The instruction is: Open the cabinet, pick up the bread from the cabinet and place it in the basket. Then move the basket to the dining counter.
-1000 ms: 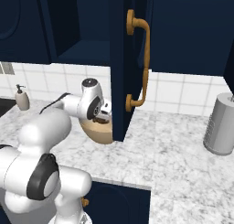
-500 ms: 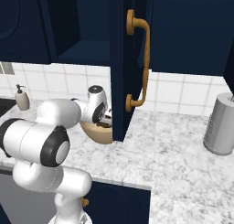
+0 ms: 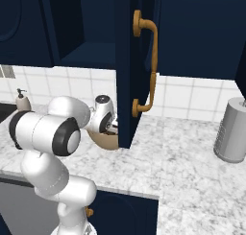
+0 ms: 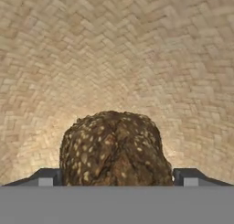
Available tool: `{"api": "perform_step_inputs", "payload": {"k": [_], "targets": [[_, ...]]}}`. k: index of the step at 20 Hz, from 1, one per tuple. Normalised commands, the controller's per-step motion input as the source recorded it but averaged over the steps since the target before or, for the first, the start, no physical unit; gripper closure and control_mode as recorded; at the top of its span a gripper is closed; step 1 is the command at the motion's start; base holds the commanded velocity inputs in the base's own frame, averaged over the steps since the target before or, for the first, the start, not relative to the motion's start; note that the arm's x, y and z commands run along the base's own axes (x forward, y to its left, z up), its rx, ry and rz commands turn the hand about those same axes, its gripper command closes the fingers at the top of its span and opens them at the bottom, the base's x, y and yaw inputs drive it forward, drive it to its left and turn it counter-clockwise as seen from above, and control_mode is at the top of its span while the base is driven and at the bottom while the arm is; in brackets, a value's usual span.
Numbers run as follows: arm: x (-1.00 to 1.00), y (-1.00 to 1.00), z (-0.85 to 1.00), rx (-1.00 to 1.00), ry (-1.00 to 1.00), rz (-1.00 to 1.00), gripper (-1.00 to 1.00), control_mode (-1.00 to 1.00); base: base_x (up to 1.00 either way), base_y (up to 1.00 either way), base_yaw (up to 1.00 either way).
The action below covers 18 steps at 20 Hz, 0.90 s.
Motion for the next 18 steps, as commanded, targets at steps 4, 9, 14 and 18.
{"api": "perform_step_inputs", "payload": {"k": [4, 9, 14, 18], "targets": [[0.39, 0.00, -0.18, 0.00, 0.00, 0.00, 1.00, -1.00, 0.00, 0.00, 0.00], [0.08, 0.00, -0.07, 0.00, 0.00, 0.00, -1.00, -1.00, 0.00, 0.00, 0.00], [-0.22, 0.00, 0.23, 0.00, 0.00, 0.00, -1.00, -1.00, 0.00, 0.00, 0.00], [-0.31, 0.00, 0.49, 0.00, 0.00, 0.00, -1.00, -1.00, 0.00, 0.00, 0.00]]}}
